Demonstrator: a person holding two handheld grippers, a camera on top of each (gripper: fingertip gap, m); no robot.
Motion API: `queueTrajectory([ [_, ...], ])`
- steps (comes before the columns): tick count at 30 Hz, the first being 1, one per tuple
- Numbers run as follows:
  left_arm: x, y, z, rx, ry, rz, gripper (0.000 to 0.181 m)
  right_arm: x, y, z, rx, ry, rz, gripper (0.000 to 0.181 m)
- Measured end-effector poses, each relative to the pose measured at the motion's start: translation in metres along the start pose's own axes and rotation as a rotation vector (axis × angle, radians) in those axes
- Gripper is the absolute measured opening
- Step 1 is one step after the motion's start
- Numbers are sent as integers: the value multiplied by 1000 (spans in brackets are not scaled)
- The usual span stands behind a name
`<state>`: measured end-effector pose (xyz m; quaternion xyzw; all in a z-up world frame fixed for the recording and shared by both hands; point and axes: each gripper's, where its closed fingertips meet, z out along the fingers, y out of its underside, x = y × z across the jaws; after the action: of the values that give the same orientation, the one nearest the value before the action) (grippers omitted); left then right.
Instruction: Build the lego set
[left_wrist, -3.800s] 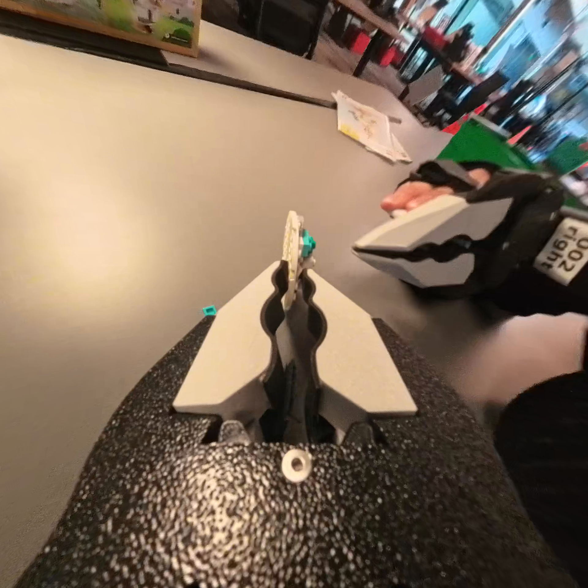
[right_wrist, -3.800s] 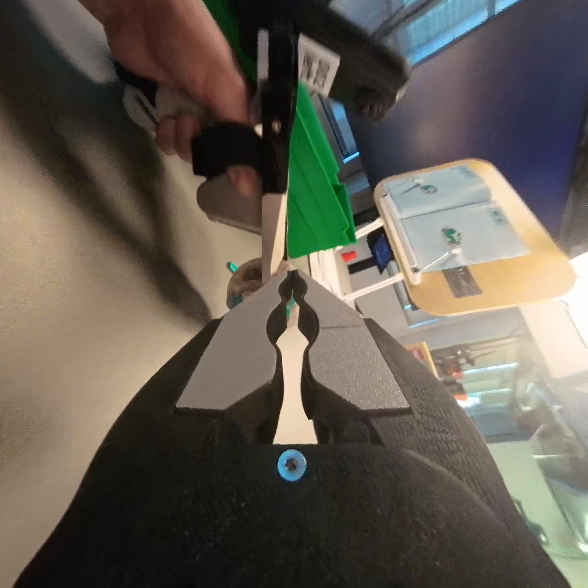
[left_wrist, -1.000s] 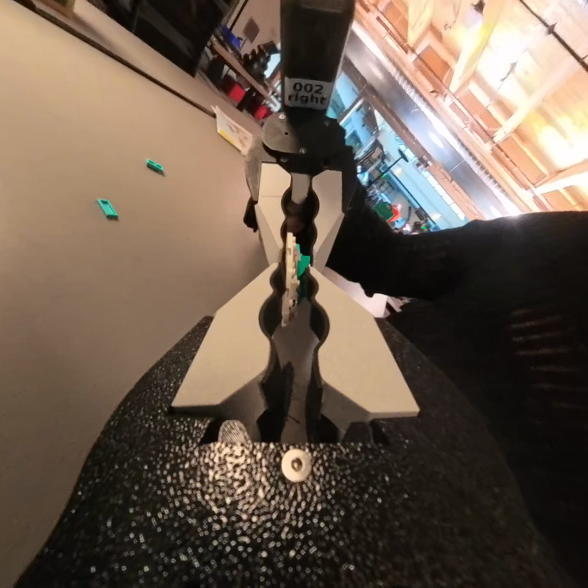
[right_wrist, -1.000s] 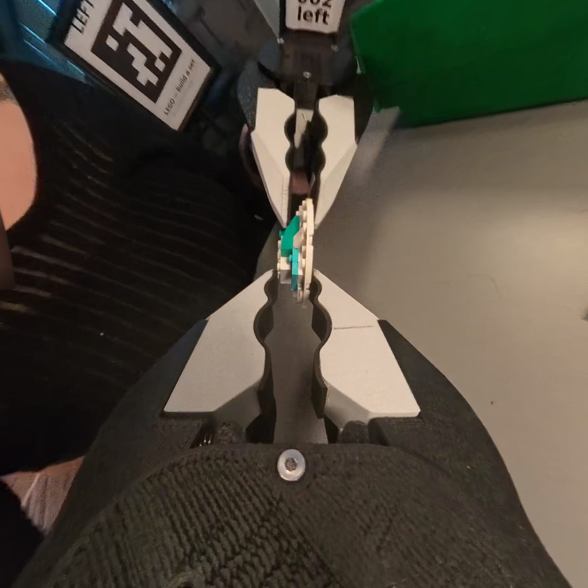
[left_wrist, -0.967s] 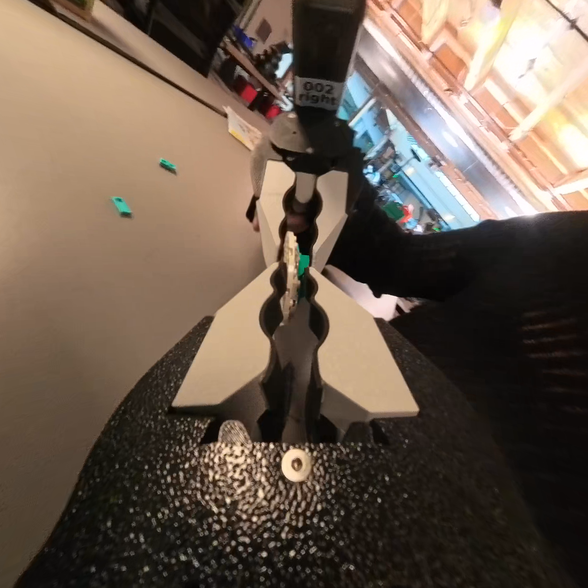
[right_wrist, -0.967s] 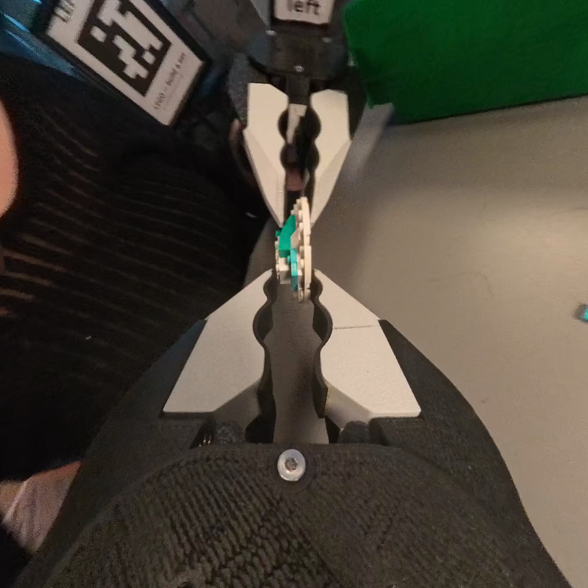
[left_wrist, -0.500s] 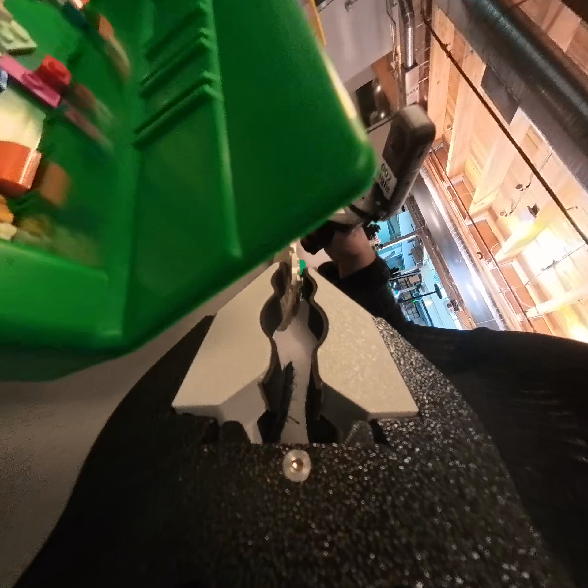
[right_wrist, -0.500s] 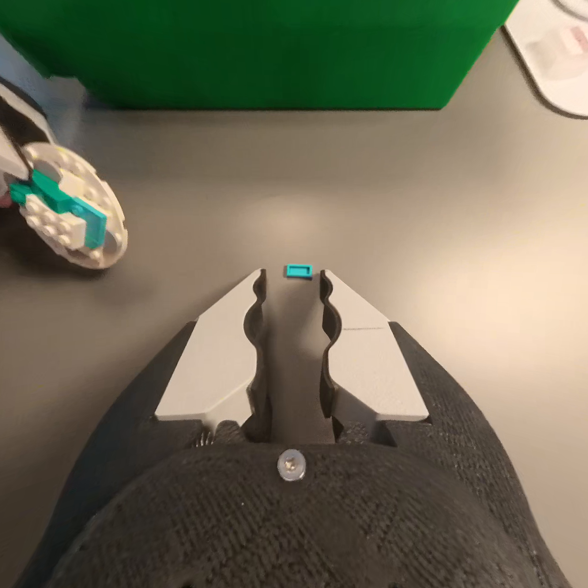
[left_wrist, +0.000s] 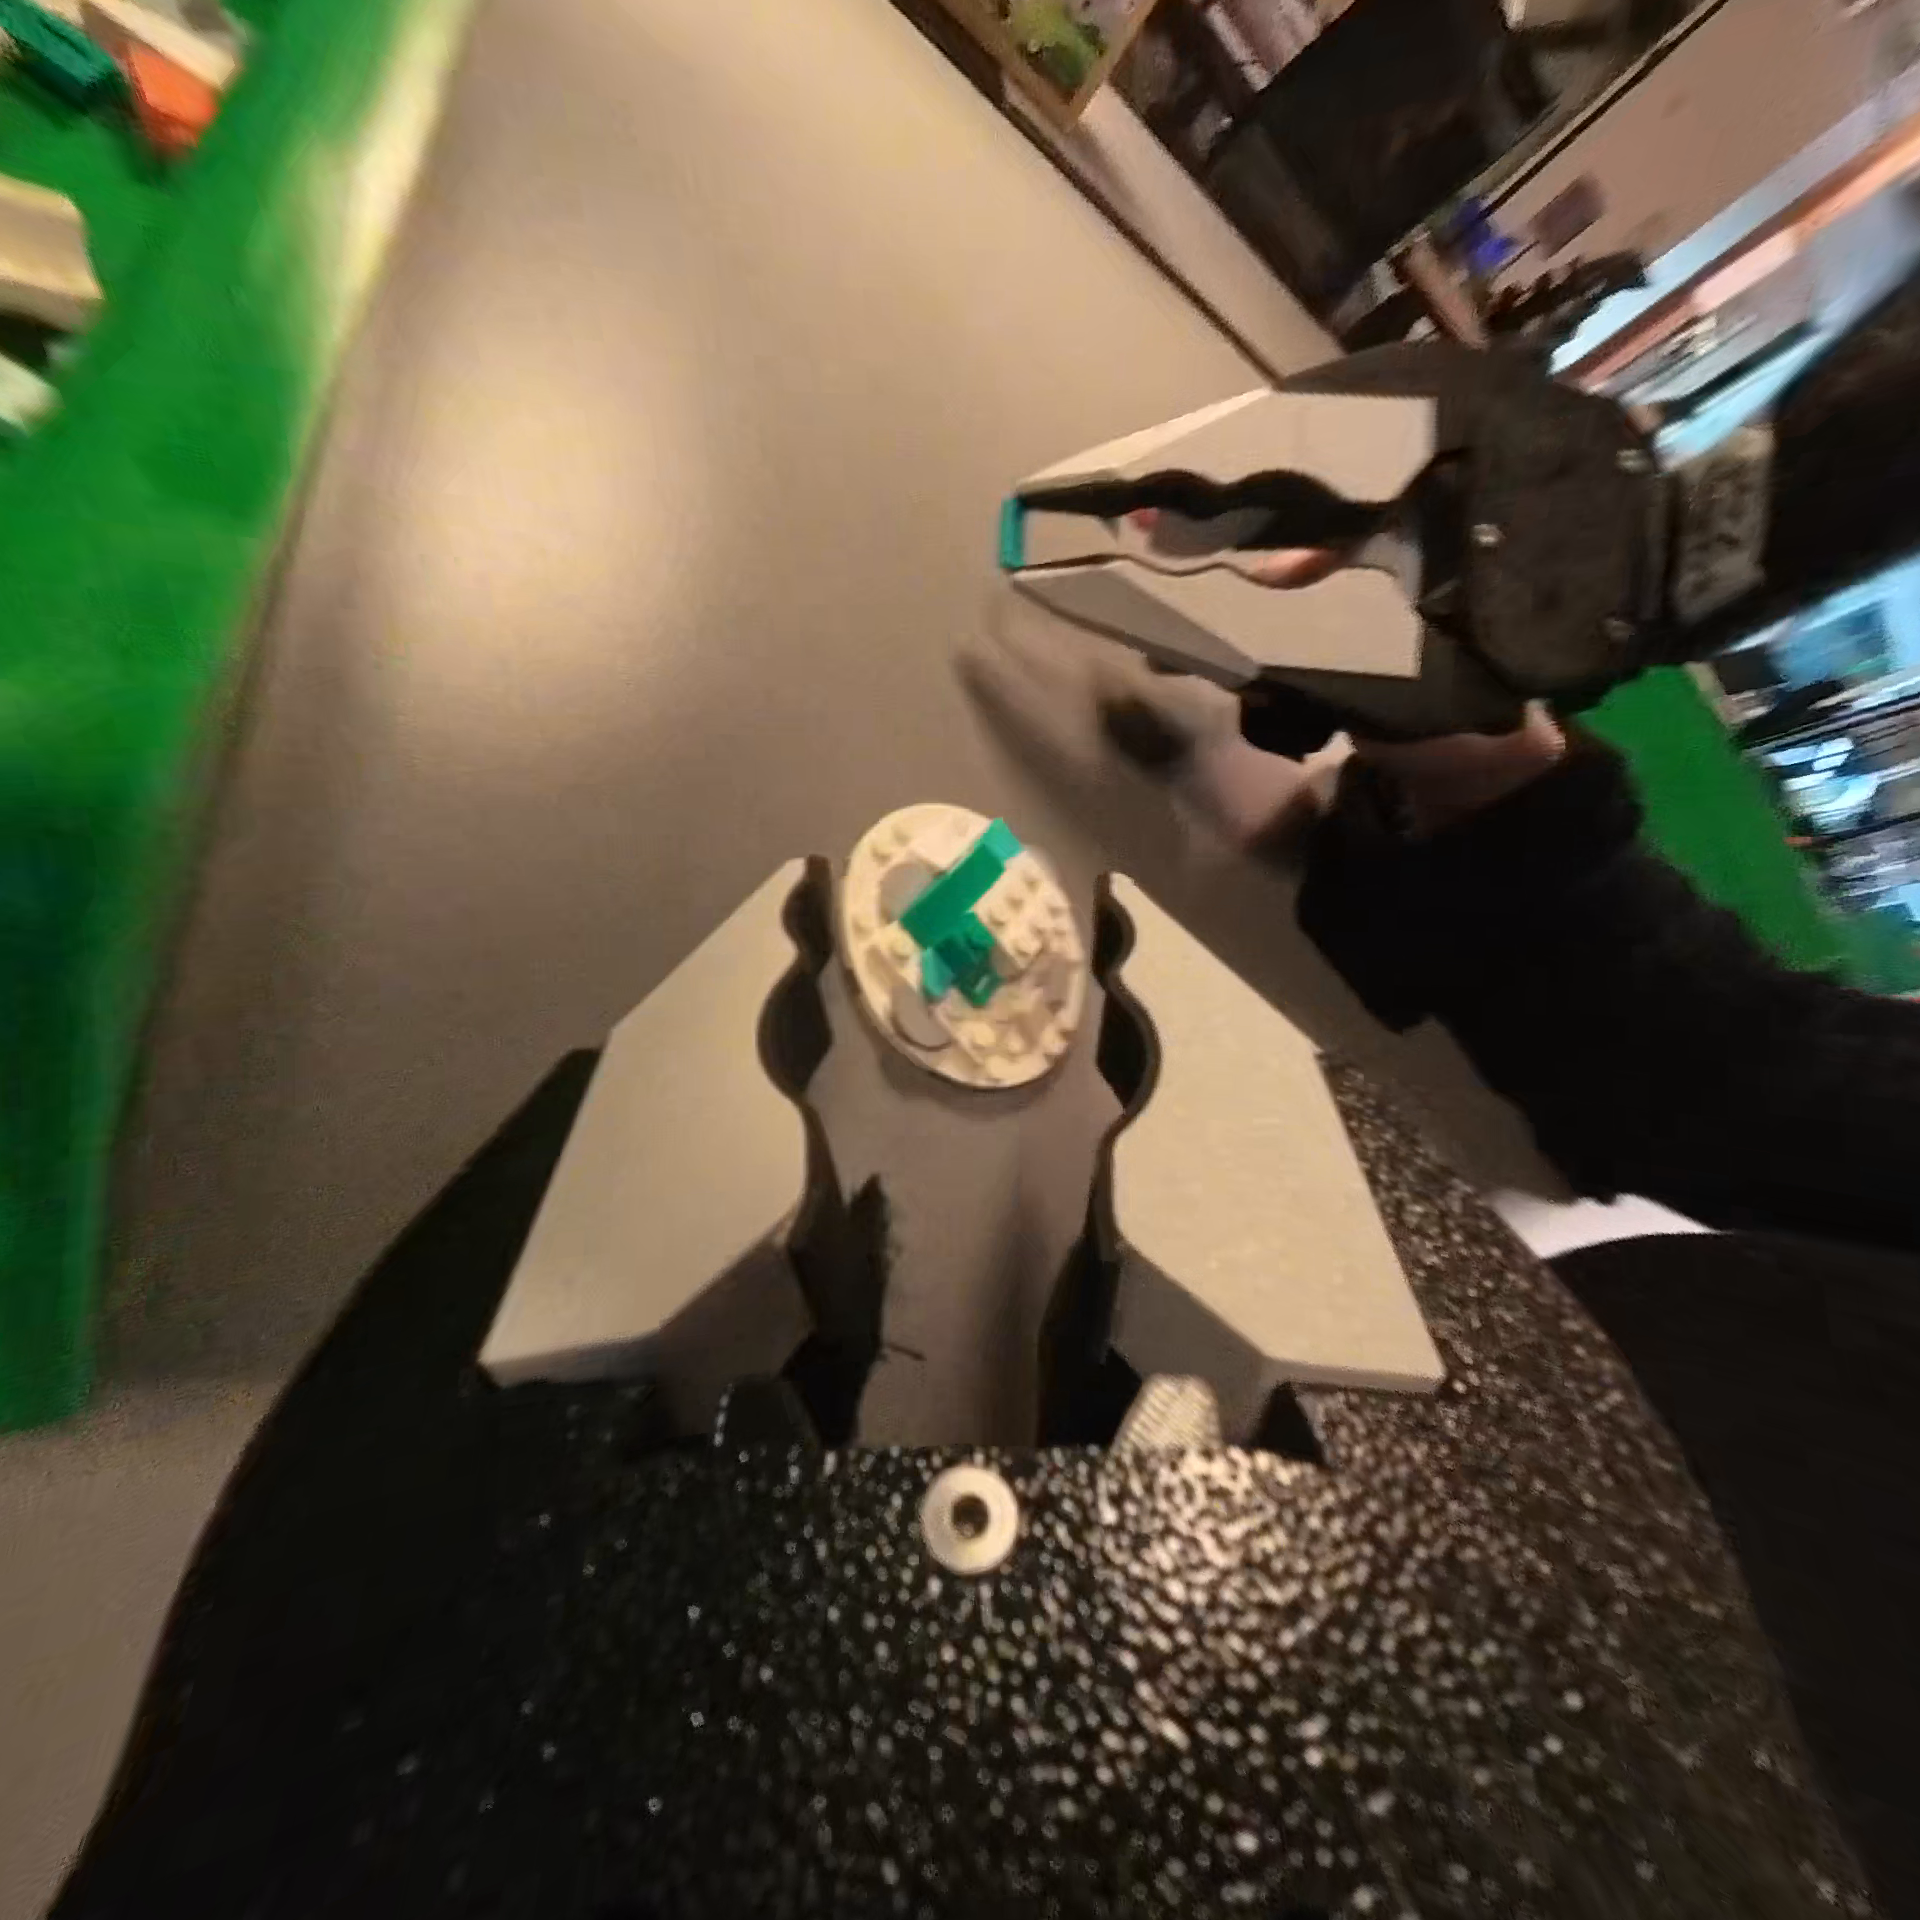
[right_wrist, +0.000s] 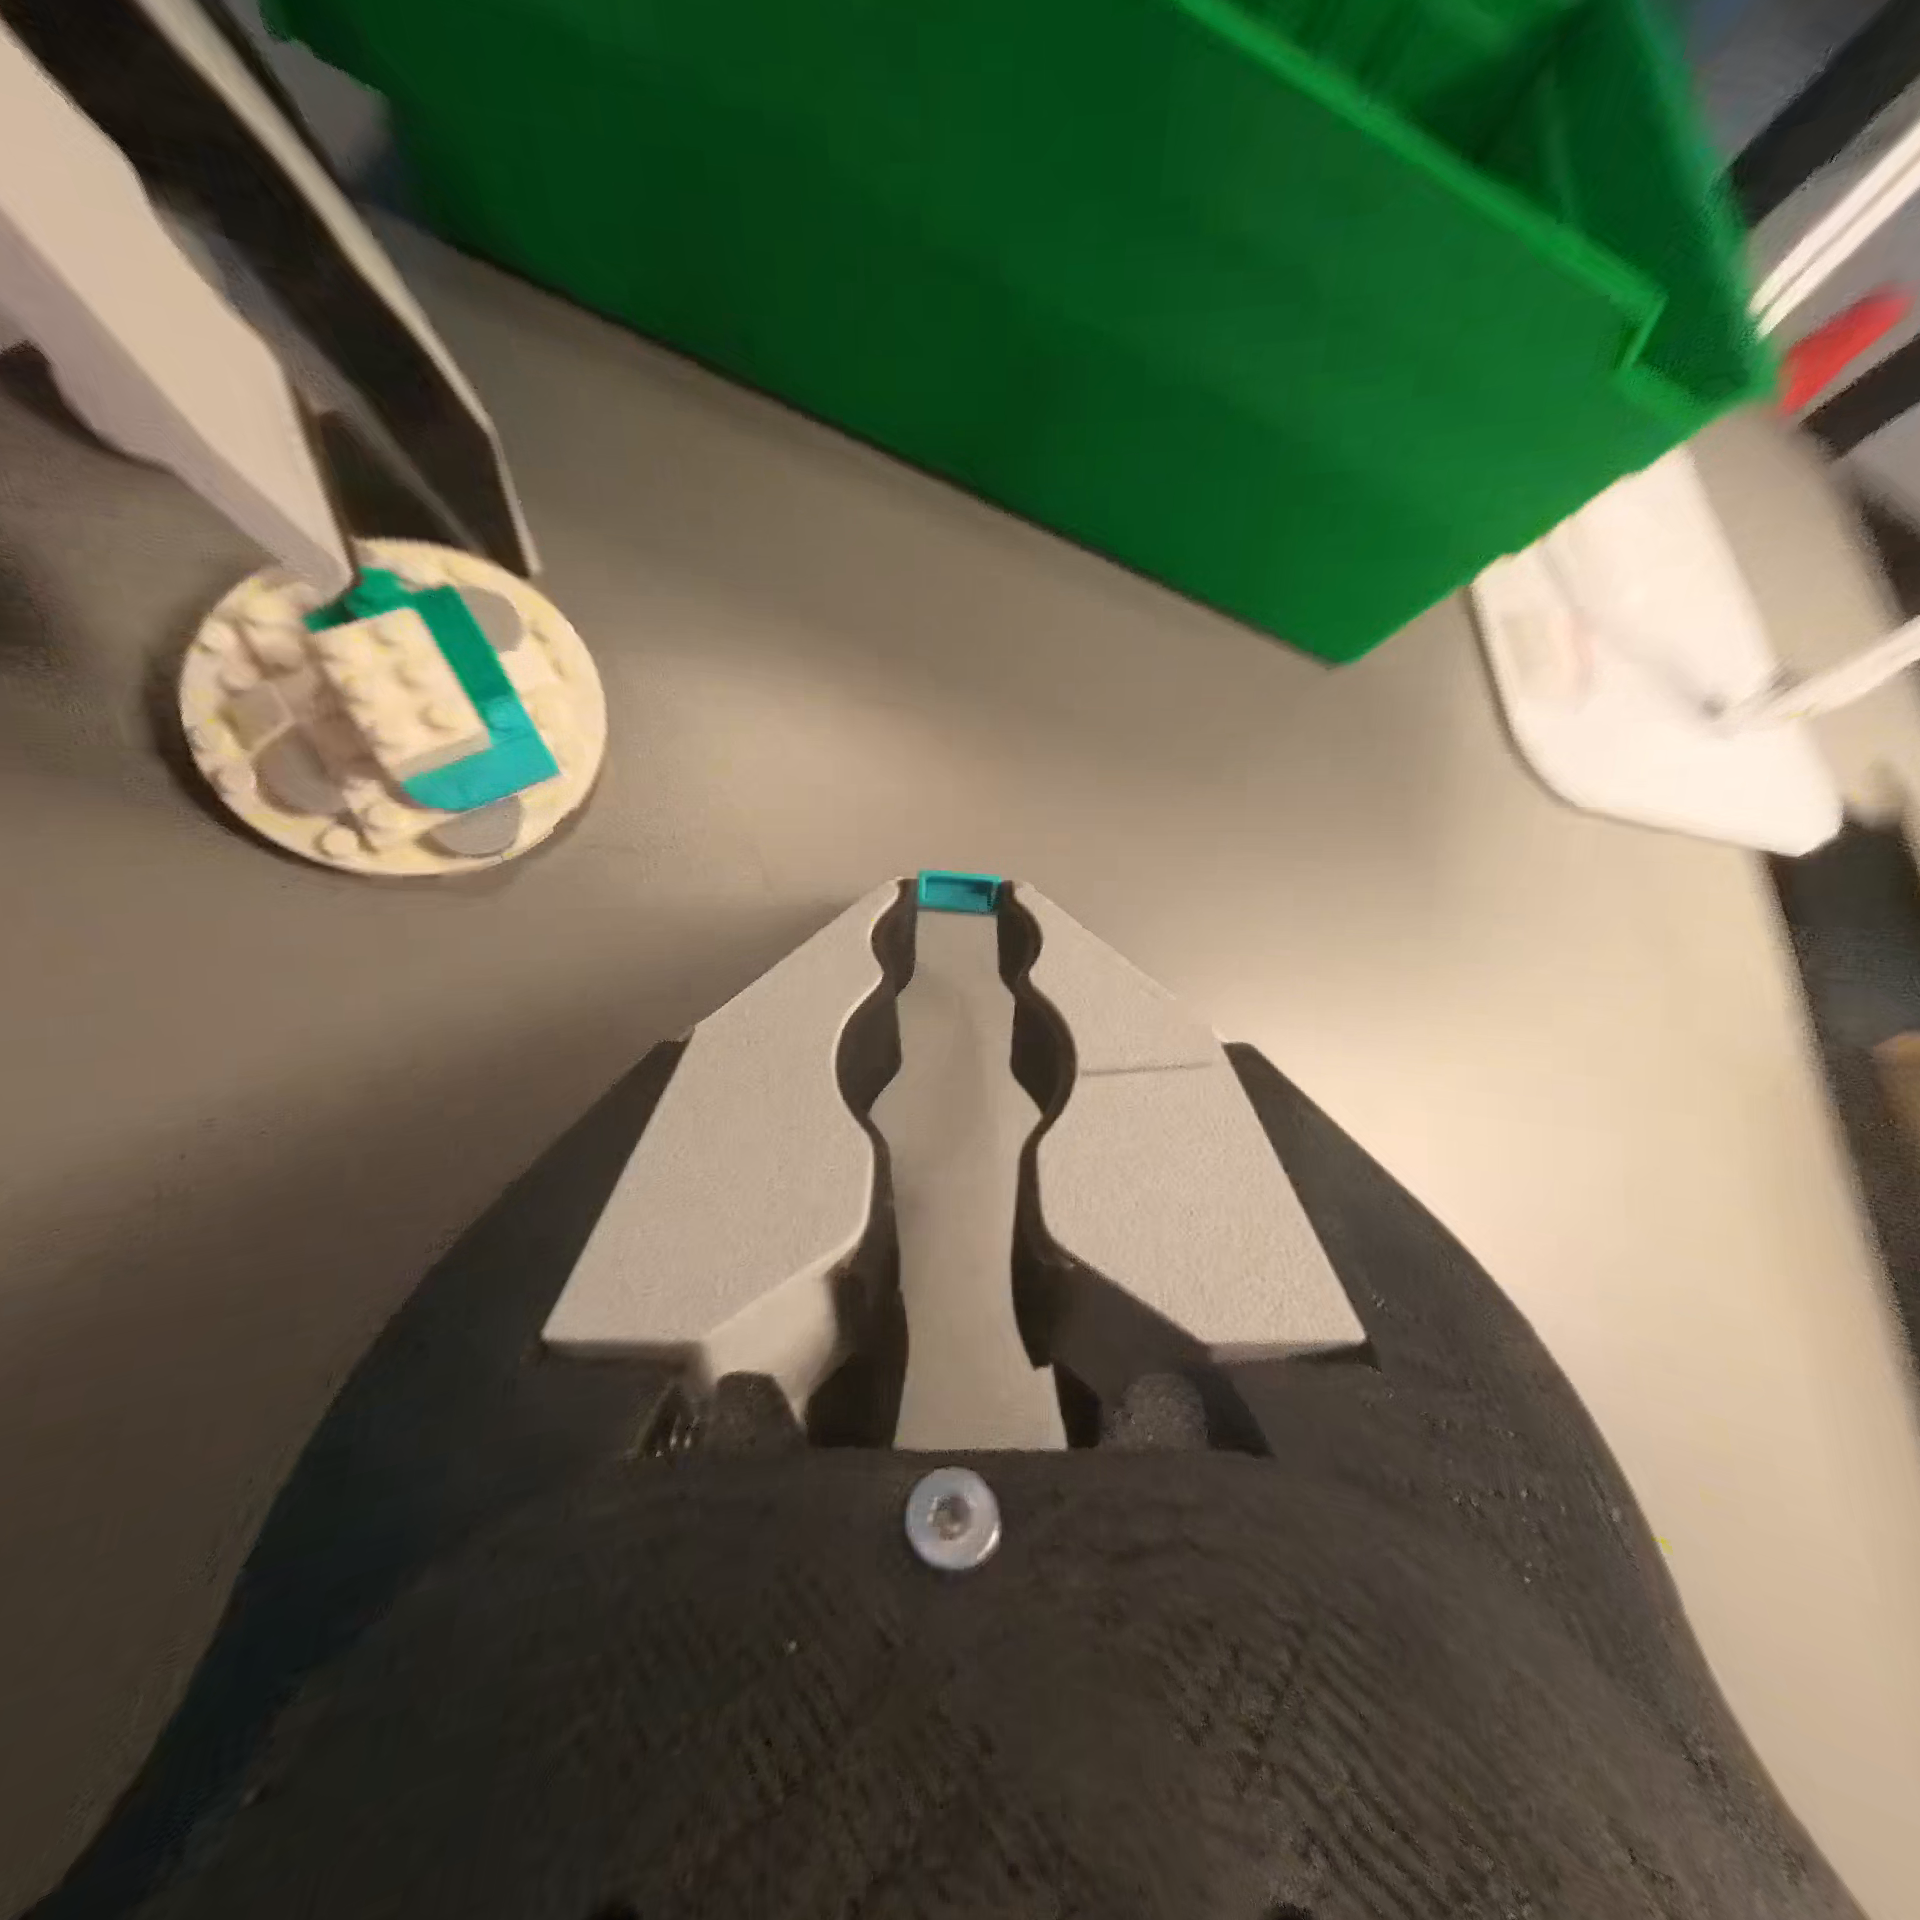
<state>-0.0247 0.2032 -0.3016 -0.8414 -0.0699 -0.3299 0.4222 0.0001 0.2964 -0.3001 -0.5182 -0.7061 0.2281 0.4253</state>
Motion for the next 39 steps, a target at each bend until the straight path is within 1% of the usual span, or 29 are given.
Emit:
queueTrajectory([
  [3, -5, -2, -5, 24, -92, 101, 56, -2, -24, -16, 160, 122, -186, 13],
  [4, -4, -5, -7, 52, -112, 149, 58, -5, -32, -23, 220, 159, -242, 13],
  [5, 4, -11, -10, 104, -91, 200, 61, -9, -41, -31, 288, 192, -292, 13],
  [7, 32, -23, -13, 201, 4, 273, 55, -19, -56, -46, 412, 237, -383, 13],
  [8, 43, -28, -13, 227, 41, 302, 54, -24, -62, -52, 457, 271, -438, 13],
  [10, 60, -36, -10, 263, 81, 369, 50, -34, -67, -60, 506, 325, -568, 14],
  [12, 74, -39, -5, 274, 102, 462, 37, -48, -69, -64, 536, 346, -686, 13],
  [13, 78, -37, -1, 257, 98, 515, 31, -54, -69, -65, 547, 342, -722, 14],
  [15, 78, -32, 7, 212, 56, 603, 20, -60, -70, -69, 563, 341, -747, 14],
  [16, 81, -29, 9, 199, 68, 625, 14, -61, -69, -70, 565, 337, -751, 14],
  [19, 87, -24, 14, 178, 100, 620, 8, -60, -66, -74, 571, 333, -758, 13],
  [21, 90, -22, 17, 172, 123, 617, 0, -59, -63, -75, 563, 335, -772, 13],
  [23, 88, -21, 18, 169, 104, 681, 0, -60, -60, -76, 567, 314, -769, 14],
  [25, 82, -27, 15, 213, 27, 852, 0, -61, -56, -77, 586, 224, -676, 16],
  [26, 81, -29, 14, 230, -2, 966, 0, -59, -55, -78, 602, 152, -582, 23],
  [27, 79, -27, 14, 231, -30, 1090, 0, -56, -54, -81, 616, 80, -475, 26],
  [29, 74, -19, 21, 180, -73, 1323, 0, -44, -53, -86, 633, -19, -288, 27],
  [31, 68, -10, 34, 92, -107, 1494, 0, -26, -48, -89, 628, -15, -201, 29],
  [33, 64, 0, 48, -2, -110, 1643, 0, -12, -38, -89, 594, 31, -191, 27],
  [36, 51, 9, 67, -146, -138, 1814, 0, 2, -27, -89, 559, 89, -183, 25],
  [37, 50, 8, 71, -168, -152, 1867, 0, 6, -24, -89, 546, 105, -183, 24],
  [39, 49, 11, 75, -224, -135, 1921, 0, 12, -19, -90, 529, 126, -175, 23],
])
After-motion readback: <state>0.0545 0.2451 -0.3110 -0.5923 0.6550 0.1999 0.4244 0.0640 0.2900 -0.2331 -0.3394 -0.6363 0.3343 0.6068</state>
